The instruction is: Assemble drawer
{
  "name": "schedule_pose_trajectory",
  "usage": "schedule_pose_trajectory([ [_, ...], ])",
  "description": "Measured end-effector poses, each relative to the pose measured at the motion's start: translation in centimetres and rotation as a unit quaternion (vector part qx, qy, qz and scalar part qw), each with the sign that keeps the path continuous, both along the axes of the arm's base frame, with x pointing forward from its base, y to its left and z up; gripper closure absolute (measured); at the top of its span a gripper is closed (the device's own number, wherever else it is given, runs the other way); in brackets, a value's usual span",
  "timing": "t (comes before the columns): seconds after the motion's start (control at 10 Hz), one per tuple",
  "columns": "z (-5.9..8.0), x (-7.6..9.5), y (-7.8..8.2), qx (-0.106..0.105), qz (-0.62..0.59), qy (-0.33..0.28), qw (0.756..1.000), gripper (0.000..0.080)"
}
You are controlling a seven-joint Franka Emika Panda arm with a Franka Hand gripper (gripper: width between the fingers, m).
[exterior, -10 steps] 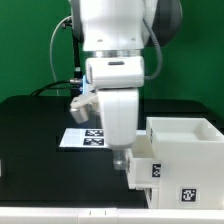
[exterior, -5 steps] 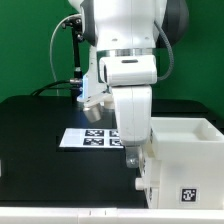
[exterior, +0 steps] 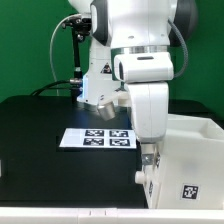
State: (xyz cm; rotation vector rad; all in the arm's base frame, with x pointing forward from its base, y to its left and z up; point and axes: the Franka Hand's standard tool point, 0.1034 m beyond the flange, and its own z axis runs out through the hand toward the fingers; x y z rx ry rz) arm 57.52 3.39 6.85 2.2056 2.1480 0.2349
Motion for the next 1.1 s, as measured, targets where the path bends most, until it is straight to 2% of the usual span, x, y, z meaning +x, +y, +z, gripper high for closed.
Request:
schedule_pose_trajectory([
  [0.3, -0.3, -0.1, -2.2, -0.004, 0.005, 0.002, 1.000, 0.0151],
  [0.7, 1.4, 0.3, -5.4, -0.015, -0.003, -0.007, 1.000, 0.0151],
  [1.1, 1.4, -0.1, -5.4, -0.015, -0.006, -0.006, 1.000, 0.0151],
])
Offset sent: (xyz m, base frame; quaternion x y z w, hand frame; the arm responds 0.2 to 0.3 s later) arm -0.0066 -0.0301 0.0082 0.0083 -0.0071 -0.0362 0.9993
